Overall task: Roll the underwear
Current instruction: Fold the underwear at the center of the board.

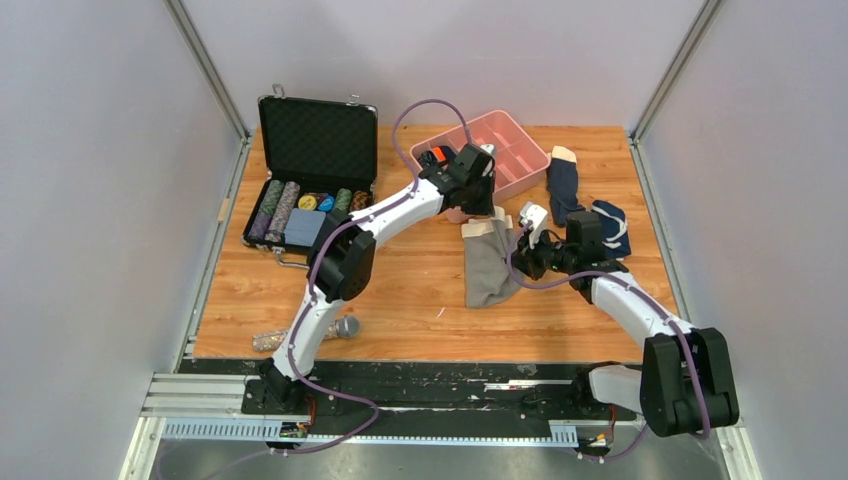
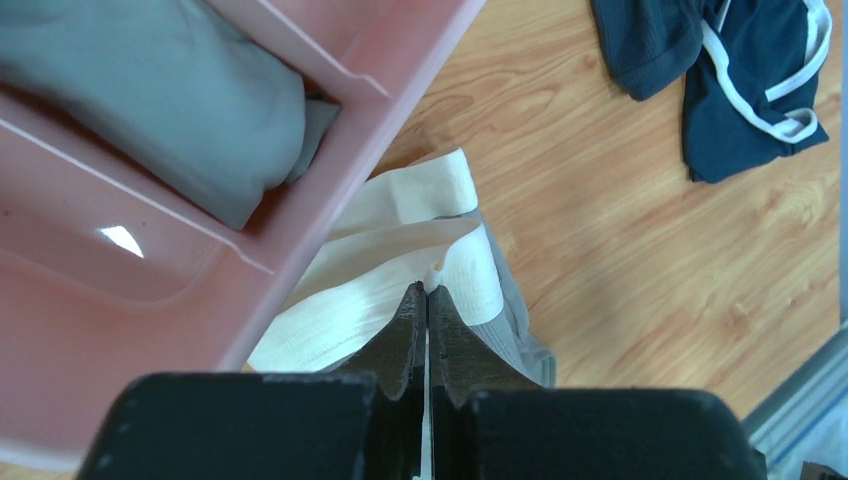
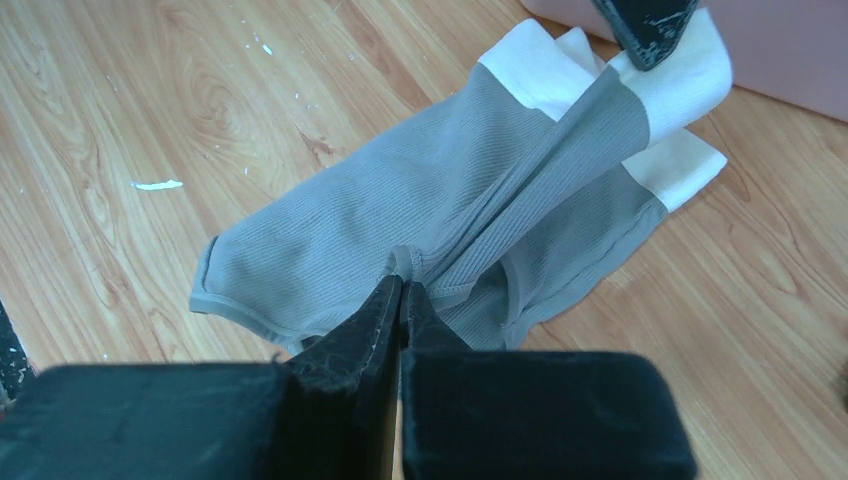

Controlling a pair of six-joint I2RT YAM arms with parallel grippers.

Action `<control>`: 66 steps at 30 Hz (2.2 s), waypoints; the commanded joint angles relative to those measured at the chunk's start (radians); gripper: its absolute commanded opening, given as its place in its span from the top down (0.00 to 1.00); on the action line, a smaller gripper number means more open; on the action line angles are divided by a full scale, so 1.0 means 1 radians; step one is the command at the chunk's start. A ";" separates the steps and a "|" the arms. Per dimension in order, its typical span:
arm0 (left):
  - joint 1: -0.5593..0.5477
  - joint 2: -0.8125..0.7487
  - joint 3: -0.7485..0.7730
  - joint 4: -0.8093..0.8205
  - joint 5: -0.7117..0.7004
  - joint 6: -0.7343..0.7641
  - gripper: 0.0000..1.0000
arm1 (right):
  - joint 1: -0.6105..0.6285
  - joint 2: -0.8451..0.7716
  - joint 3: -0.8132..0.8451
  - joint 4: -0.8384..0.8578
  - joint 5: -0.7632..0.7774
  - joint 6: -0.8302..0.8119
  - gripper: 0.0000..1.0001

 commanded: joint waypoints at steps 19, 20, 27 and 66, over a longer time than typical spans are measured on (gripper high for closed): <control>0.010 -0.111 0.046 -0.046 -0.271 0.018 1.00 | -0.026 0.090 0.073 -0.084 -0.093 -0.071 1.00; 0.009 -0.120 0.046 -0.036 -0.262 0.028 1.00 | -0.027 0.093 0.072 -0.084 -0.094 -0.073 1.00; 0.008 -0.111 0.031 -0.037 -0.291 0.042 1.00 | -0.026 0.144 0.082 -0.063 -0.097 -0.079 1.00; -0.014 0.031 0.096 0.083 -0.223 0.026 1.00 | -0.112 0.266 0.145 -0.112 -0.058 -0.060 0.99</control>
